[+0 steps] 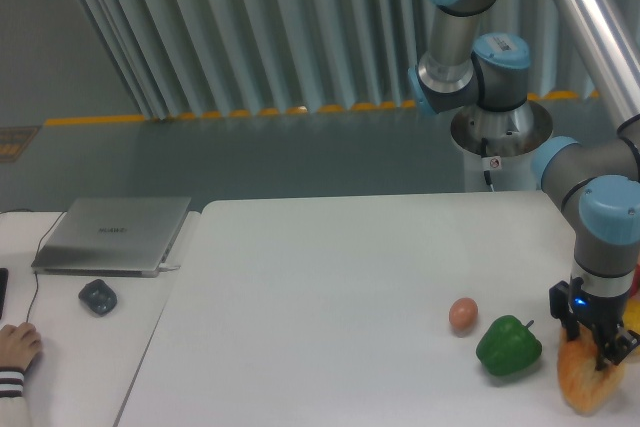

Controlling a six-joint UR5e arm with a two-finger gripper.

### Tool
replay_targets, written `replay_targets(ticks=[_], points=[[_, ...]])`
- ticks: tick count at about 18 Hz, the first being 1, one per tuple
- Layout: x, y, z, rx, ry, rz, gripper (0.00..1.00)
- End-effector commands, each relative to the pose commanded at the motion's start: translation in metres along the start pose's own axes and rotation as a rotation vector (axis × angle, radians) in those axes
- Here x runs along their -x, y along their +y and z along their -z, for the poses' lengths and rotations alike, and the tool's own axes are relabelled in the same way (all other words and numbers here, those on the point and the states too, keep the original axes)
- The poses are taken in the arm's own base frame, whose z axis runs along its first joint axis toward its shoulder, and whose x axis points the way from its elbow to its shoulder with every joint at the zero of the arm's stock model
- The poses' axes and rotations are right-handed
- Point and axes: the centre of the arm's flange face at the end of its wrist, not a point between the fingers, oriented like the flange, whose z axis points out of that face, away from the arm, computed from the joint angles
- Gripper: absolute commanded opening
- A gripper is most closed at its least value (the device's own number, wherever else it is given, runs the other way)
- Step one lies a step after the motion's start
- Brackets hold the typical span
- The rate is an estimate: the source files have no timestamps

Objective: Place the triangular bread in the basket
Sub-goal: 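Lift the bread slice and carry it toward the yellow basket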

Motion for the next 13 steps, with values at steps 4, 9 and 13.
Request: replay_targets(ticks=[4,9,13], points=[[-0.017,-0.014,0.043,-0.030,-0.049,-0.013,0.00],[-0.043,-0.020,0.098,-0.049,-0.087,0.014,0.00],[-0.053,0.016,0.154,-0.038,-0.091,0.043,0.00]])
